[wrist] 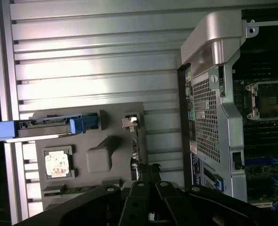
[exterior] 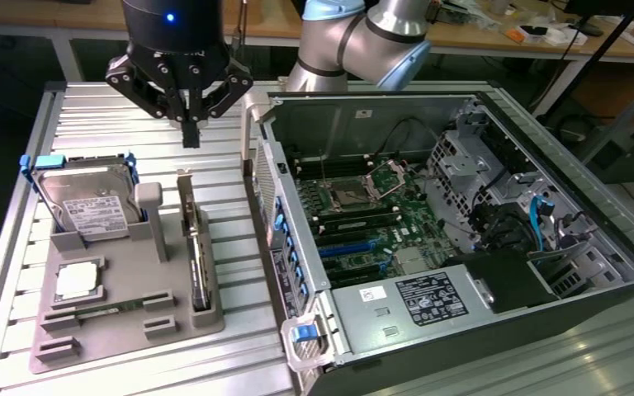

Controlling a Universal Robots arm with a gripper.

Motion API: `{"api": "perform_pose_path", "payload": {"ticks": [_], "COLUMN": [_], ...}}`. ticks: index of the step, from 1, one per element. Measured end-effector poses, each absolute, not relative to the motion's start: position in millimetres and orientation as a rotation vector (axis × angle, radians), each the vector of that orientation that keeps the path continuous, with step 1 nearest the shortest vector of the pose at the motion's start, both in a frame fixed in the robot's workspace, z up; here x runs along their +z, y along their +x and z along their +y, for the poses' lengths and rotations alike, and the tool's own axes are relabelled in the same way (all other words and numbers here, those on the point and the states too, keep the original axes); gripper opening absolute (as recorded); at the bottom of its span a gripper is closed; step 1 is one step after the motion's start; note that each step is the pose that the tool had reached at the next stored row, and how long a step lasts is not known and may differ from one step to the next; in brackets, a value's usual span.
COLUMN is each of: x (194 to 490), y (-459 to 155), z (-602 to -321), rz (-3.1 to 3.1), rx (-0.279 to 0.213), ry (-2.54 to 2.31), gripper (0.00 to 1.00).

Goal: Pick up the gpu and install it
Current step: 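Reach for the gpu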

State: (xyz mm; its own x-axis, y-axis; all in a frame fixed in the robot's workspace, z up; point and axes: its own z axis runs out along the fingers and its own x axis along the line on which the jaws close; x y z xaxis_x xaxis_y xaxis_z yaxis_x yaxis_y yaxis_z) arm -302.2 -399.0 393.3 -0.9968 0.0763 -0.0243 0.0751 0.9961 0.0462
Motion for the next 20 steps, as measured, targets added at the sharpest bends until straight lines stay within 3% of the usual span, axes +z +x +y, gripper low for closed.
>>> {"api": "perform_pose_path", "payload": {"ticks": [20], "x": [393.3], "y": [-308.0], "z": [-399.1], "rz": [3.112], "rx": [0.071], "ry": [0.118], "gripper": [0.11]}}
